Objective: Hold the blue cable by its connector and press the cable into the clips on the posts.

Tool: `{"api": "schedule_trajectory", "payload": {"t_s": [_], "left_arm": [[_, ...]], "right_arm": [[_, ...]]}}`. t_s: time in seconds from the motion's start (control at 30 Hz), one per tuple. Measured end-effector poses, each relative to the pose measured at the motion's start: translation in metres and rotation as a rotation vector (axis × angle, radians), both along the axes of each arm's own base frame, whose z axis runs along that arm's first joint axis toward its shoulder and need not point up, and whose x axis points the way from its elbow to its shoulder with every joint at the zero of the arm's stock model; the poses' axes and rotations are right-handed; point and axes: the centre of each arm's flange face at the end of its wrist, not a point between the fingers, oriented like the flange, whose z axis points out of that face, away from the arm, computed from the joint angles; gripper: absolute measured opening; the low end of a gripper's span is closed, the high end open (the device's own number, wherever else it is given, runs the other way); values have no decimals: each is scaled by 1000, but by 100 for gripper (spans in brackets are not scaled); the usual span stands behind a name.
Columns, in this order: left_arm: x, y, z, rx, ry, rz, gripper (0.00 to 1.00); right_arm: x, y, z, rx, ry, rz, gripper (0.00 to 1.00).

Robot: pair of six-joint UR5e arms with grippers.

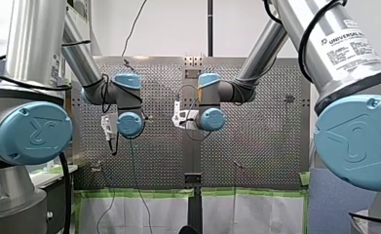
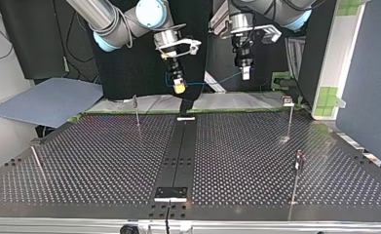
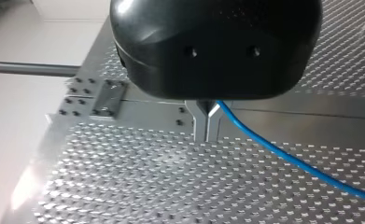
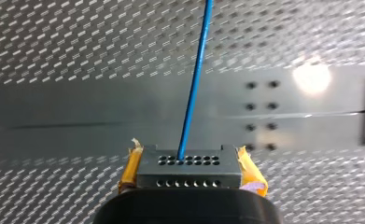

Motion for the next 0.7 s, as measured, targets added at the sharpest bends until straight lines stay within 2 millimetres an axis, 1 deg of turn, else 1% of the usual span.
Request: {"api": "schedule_trajectory", "payload": {"t_s": [0.4, 0.57, 0.7], "left_arm": [[19, 6, 64, -55, -97, 44, 0], [28, 10, 81, -85, -124, 62, 0], [36, 13, 91, -89, -131, 77, 0]], "right_arm": [[8, -6, 84, -82, -99, 35, 0], [7, -9, 117, -115, -137, 36, 0], [6, -13, 142, -144, -172, 43, 0]]}}
